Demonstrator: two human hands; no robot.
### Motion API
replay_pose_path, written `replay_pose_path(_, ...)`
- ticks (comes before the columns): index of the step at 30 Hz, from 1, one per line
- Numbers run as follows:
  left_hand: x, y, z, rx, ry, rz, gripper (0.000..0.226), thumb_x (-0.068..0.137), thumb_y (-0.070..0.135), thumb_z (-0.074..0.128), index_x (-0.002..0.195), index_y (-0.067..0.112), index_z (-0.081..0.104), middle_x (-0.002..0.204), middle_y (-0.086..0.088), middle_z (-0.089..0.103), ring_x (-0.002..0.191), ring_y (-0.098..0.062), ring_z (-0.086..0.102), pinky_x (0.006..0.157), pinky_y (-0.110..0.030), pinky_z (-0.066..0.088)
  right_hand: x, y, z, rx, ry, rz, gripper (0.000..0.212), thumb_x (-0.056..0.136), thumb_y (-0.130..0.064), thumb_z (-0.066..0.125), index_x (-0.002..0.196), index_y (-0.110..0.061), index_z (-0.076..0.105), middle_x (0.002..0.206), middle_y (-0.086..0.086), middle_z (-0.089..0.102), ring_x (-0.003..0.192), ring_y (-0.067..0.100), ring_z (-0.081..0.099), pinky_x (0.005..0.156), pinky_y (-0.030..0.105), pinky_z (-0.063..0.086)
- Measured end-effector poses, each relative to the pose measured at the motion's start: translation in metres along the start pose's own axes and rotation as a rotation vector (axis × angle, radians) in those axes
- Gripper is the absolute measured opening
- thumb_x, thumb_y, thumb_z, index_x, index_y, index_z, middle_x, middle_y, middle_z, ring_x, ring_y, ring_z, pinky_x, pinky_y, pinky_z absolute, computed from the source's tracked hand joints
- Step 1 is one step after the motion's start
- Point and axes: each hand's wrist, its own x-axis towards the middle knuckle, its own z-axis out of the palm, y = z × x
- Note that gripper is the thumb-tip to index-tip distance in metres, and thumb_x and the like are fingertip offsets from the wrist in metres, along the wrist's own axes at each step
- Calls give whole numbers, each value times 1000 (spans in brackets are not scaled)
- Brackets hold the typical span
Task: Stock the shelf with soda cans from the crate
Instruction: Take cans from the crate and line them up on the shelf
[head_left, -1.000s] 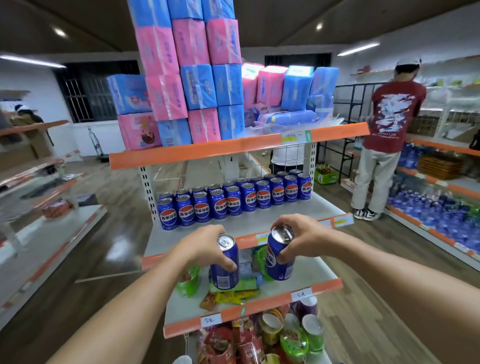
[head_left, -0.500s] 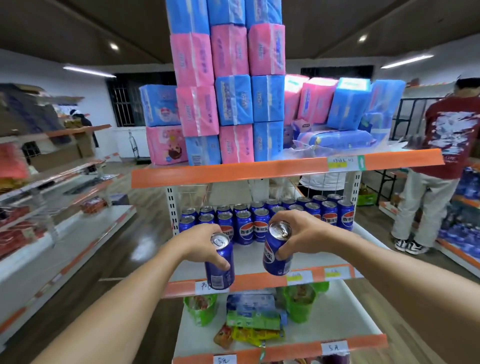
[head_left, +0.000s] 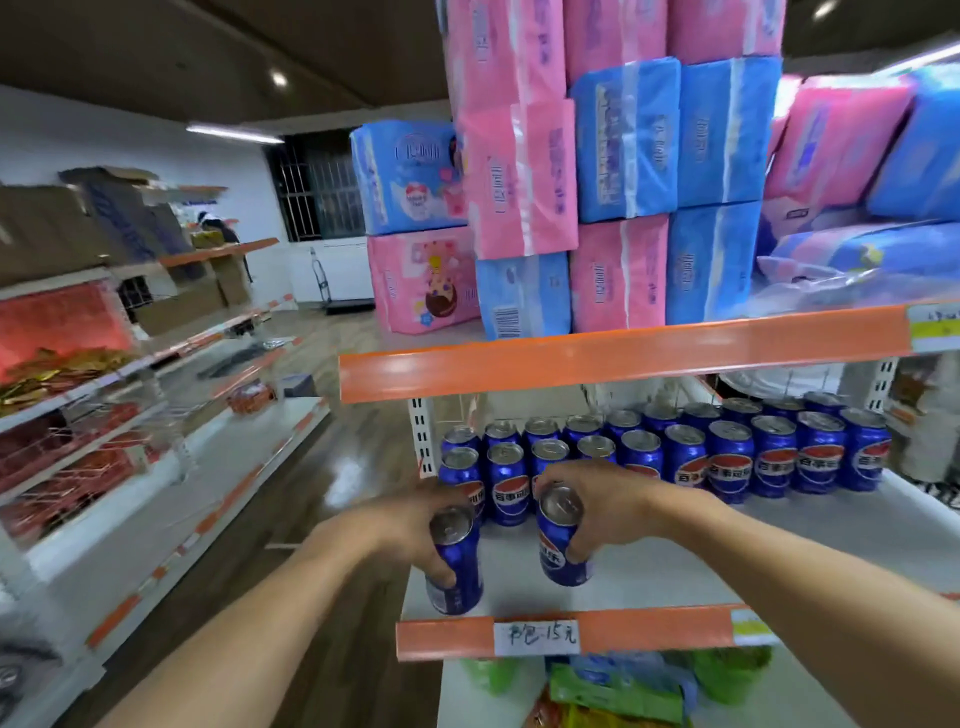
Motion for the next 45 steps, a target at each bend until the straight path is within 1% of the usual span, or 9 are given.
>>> replay_pose_path(8,44,-15,-1,225,-91,212,76,73,7,83,138,29,51,137,4,51,126,-18,48,93,-25,44,48,-8,19,-125,-116,-103,62,70,-8,81,119,-31,49,117,-5,56,99,20,60,75,39,59)
replay_pose_path(13,58,-18,3,317,-42,284,73,76,-5,70,138,30,52,141,6,49,134,-20,34,108,-36,39,71,-3,15,-172,-140,-212,60,67,-6,78,109,-38,49,105,-14,55,92,13,60,70,39,59)
replay_pose_path(19,37,-19,16,296,95,258,81,79,-6,62,143,41,45,151,9,24,138,-17,18,117,-35,23,83,2,19,-280,-109,-344,58,76,6,60,119,-33,50,116,-7,49,106,16,52,86,40,55)
replay_pose_path(25,23,-18,32,-122,339,74,65,78,43,75,128,32,35,126,12,34,124,-10,33,105,-33,42,81,7,23,-284,-90,-330,71,76,10,60,132,-30,47,131,-6,40,121,16,41,91,39,53)
replay_pose_path(27,26,-11,34,-198,473,-105,75,71,67,74,122,26,37,120,7,42,117,-16,46,93,-30,47,79,7,21,-255,-81,-314,77,75,8,62,138,-31,43,136,-7,36,124,15,39,92,37,53)
replay_pose_path(32,36,3,39,-319,413,-386,86,58,85,69,115,22,51,93,6,61,81,-9,62,54,-18,40,70,-2,21,-196,70,-233,82,78,-17,77,145,-21,31,131,-1,36,109,13,39,78,26,43)
replay_pose_path(37,41,6,36,-416,343,-304,37,76,45,81,91,29,51,90,11,63,78,1,58,50,-10,38,65,4,33,18,176,31,64,76,-49,80,111,-12,41,98,0,44,79,14,48,54,22,32)
replay_pose_path(40,44,-2,32,-443,304,-249,26,79,33,80,86,30,56,89,10,65,80,-1,61,57,-15,44,56,3,36,193,153,61,43,81,-41,78,78,-19,42,73,-6,48,58,5,45,46,18,29)
replay_pose_path(45,58,-16,33,-568,266,-206,21,79,10,79,96,16,68,92,7,71,88,-6,67,66,-17,52,52,0,35,287,154,31,36,83,-31,79,73,-25,45,71,-12,53,60,-1,48,42,11,33)
